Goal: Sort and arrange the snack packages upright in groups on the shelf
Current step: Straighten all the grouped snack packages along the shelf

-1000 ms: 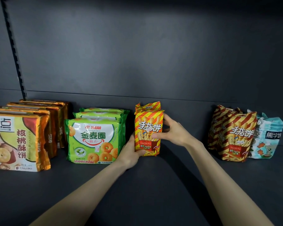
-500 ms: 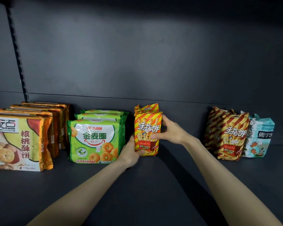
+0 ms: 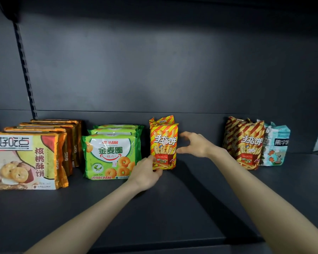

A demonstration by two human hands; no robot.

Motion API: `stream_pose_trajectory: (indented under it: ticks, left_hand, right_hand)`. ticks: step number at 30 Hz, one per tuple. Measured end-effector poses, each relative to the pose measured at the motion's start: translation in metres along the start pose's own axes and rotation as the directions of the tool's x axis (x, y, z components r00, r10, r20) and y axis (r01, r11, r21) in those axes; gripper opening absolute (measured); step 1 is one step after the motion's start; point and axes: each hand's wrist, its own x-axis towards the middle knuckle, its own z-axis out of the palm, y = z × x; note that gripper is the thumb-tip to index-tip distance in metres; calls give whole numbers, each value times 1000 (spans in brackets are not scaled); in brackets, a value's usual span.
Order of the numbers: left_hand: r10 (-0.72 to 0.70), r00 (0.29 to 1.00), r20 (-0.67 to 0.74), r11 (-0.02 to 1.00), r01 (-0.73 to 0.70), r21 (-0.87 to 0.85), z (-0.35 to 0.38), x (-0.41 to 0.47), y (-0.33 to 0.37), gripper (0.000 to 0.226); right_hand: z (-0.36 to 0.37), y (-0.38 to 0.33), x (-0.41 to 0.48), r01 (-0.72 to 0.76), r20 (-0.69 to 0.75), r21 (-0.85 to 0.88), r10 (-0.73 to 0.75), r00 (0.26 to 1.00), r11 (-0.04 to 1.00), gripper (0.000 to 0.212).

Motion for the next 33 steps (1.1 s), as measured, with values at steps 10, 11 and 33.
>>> stream_pose_trajectory:
  ticks: [10, 11, 33]
  left_hand:
    - [214, 975, 53, 969, -219, 113, -25, 12, 61, 47]
    - [242, 969, 53, 962, -247, 116, -25, 15, 70, 48]
    - [230, 972, 53, 971, -226, -73, 92, 83, 215, 86]
  right_hand:
    - [-62, 31, -51, -85, -102, -210, 65, 993, 974, 60]
    - [-70, 35, -56, -94, -116, -223, 69, 991, 970, 59]
    - [-185, 192, -83, -56, -169, -186, 24, 985, 981, 62]
